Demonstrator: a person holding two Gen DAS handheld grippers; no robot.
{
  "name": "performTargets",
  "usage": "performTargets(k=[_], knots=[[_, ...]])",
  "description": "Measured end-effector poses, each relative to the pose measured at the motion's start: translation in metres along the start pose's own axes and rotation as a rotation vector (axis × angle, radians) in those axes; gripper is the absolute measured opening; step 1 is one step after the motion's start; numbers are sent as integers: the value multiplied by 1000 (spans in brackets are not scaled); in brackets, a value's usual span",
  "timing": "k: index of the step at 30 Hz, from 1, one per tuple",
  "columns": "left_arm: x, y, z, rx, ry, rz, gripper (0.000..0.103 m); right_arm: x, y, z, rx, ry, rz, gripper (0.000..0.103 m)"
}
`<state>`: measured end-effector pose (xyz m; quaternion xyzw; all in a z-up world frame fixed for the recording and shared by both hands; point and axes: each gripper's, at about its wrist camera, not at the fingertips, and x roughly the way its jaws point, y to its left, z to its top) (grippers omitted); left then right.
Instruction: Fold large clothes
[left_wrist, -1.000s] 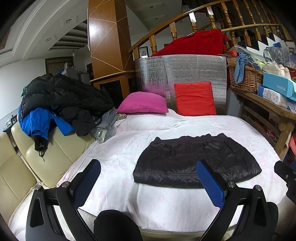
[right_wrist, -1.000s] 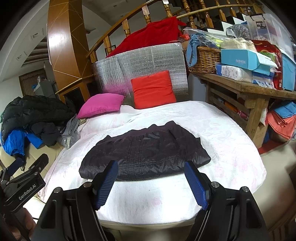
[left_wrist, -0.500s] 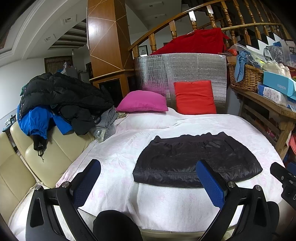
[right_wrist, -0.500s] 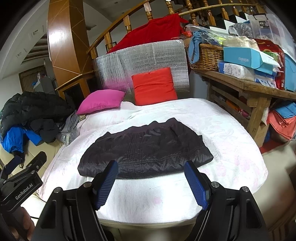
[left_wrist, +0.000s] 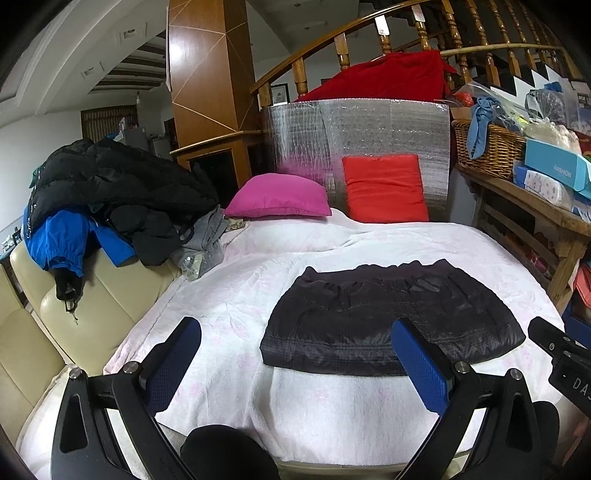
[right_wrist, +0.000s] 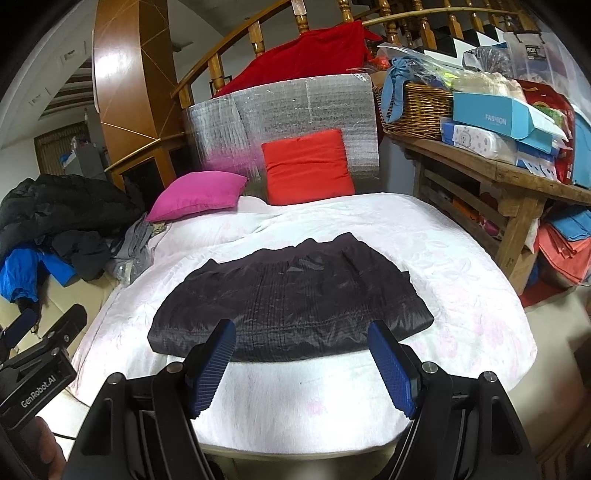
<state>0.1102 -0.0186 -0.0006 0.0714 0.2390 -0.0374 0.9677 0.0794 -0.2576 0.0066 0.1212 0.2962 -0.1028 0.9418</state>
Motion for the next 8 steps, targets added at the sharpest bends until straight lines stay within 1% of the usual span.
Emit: performTargets(k=[2,4,6,8], knots=[[4,0,1,3,3,-18,102,6,2,2,-4,9,-6,77],[9,-1,2,11,-7,-87,102,13,3,3,-9,18,-11,77],[15,2,5,16,-19,-134,102,22,1,6,-18,30,-22,77],[27,10,12,2,-15,-126,102,30,-6,11,-11,31,-45,77]])
